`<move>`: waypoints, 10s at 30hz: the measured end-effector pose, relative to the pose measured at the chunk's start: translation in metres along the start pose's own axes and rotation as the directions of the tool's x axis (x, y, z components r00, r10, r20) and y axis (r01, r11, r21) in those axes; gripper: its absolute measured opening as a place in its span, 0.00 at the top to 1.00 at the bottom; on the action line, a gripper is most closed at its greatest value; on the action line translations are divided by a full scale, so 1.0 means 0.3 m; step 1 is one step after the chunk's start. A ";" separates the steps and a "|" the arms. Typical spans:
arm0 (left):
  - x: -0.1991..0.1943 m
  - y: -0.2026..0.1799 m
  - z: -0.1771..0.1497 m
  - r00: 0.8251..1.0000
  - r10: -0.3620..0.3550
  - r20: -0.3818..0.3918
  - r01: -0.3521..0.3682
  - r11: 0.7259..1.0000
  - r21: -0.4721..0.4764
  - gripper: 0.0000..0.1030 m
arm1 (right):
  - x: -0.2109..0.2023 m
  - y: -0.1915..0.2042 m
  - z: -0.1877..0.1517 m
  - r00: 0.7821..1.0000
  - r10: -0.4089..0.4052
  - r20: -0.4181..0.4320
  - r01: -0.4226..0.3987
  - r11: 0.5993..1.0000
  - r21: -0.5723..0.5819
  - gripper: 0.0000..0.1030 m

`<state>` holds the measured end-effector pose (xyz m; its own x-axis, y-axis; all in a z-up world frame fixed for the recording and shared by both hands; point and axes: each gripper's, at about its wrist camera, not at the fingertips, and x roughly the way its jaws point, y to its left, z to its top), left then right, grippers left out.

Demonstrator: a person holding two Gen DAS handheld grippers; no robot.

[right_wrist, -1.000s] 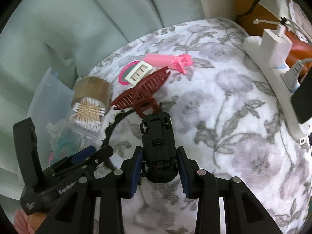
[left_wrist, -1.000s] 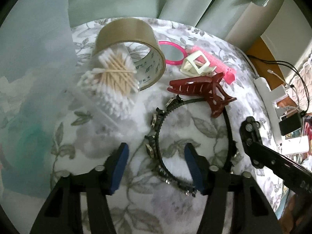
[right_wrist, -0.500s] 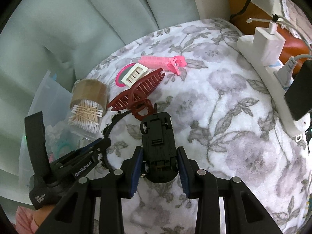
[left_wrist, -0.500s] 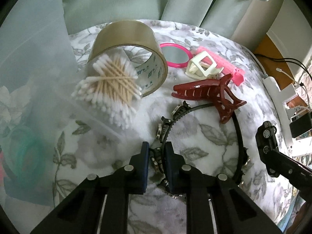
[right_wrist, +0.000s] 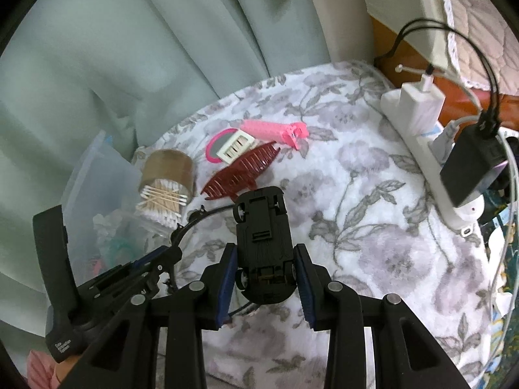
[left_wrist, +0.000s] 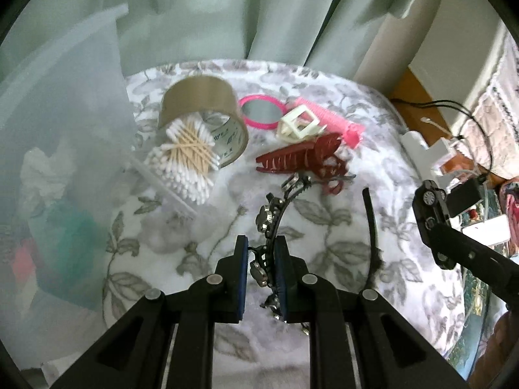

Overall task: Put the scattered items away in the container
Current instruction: 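Grasp the studded black headband with the left gripper while the right holds the car, then carry car and headband over the clear box and open both grippers, then move both tools back over the remaining items on the bed, then grasp the cotton swab bag with the left gripper while the right grasps the red claw clip, then carry swab bag and claw clip into the clear box and open both grippers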

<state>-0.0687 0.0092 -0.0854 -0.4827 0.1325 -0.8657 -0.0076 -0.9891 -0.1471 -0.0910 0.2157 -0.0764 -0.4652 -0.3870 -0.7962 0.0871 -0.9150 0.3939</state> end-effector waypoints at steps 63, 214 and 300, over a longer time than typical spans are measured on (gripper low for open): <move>-0.814 0.606 -0.067 0.811 0.208 0.547 -0.027 0.947 -0.320 0.94 | -0.207 1.010 -0.079 0.960 0.273 0.064 -0.184 0.787 -0.589 0.63; -0.160 0.108 0.037 0.990 -0.041 0.136 0.057 0.992 -0.115 0.83 | 0.069 0.151 -0.032 0.998 -0.037 -0.045 0.032 0.992 -0.121 0.62; -0.645 0.722 -0.014 0.883 0.127 0.451 0.083 0.905 -0.417 0.69 | -0.116 1.108 -0.017 0.980 0.190 0.065 -0.111 0.782 -0.613 0.59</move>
<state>0.0266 -0.2304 0.0482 -0.8224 -0.0375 -0.5677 0.3181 -0.8575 -0.4042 -0.0412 -0.0756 0.0798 -0.4966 -0.5453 -0.6753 0.6597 -0.7427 0.1147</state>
